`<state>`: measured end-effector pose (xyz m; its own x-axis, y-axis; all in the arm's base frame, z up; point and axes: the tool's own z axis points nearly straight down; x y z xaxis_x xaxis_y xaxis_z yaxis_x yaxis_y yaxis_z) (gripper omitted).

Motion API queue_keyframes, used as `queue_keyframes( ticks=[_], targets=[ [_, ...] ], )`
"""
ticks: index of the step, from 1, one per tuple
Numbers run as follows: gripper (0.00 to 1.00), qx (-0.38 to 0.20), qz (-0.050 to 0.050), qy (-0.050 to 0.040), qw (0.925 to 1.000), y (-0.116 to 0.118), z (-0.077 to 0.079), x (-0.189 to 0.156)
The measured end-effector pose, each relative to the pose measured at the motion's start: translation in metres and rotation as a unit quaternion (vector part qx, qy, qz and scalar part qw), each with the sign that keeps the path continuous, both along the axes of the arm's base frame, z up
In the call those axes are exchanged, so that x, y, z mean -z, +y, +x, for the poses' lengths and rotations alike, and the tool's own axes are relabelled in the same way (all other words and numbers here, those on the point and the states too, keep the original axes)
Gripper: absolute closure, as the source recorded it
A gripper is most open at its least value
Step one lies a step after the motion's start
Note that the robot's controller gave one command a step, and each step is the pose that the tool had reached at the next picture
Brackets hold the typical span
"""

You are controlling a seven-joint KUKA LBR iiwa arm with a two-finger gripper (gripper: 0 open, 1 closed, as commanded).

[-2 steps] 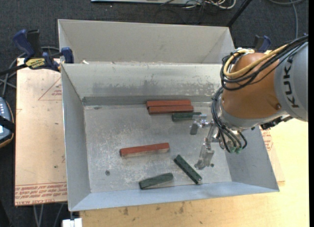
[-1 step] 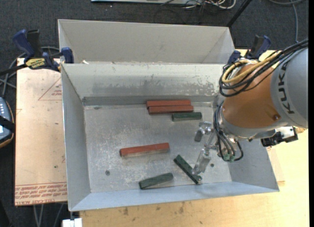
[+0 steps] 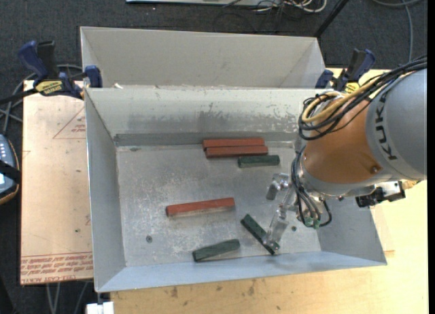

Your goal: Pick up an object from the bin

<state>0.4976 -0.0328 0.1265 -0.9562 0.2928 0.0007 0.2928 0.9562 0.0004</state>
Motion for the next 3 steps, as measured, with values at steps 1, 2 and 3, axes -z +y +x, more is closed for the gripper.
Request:
queue_keyframes(
  ticks=[1,2,3],
  targets=[
    [0.0,0.095,0.0,-0.0014,0.9955,0.01,-0.004,0.046],
    [1.0,0.103,0.001,-0.0025,0.9947,0.011,-0.01,0.057],
    [1.0,0.103,0.0,-0.0019,0.9947,0.011,-0.011,0.056]
  ],
)
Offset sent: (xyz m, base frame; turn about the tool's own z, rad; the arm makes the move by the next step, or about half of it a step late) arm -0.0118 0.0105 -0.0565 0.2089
